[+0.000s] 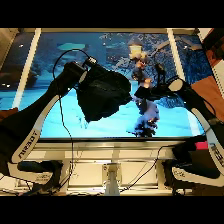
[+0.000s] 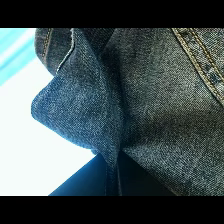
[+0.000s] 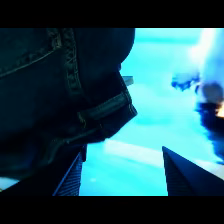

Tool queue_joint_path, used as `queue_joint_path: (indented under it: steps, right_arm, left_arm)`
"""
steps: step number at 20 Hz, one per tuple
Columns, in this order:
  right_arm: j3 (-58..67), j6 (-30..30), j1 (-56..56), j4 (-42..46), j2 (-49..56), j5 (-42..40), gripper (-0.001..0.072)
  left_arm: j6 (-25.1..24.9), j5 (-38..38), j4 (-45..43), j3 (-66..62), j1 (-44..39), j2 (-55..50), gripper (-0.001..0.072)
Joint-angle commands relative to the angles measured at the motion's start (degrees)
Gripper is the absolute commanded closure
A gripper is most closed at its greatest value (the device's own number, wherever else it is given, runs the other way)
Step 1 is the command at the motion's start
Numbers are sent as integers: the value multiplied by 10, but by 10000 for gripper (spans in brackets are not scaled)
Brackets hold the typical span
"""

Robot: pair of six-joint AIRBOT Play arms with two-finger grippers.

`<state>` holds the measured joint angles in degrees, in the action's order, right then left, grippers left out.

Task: Fold the clothes and pants, and hang the long-sleeved shirts on hangers.

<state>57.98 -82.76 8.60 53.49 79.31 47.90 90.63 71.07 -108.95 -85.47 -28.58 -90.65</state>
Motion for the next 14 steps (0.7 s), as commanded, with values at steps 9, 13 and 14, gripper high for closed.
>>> queue_joint_path:
  steps: [9,13,14]
  right_arm:
    - [-2,21,4,-224,134,-74,168]
    - [-2,30,37,-273,154,-103,256]
    - [-2,30,49,-279,160,-118,266]
  left_arm:
    - [-2,-4,0,0,1,0,680]
    - [-2,-5,0,0,1,0,679]
    - [-2,-4,0,0,1,0,680]
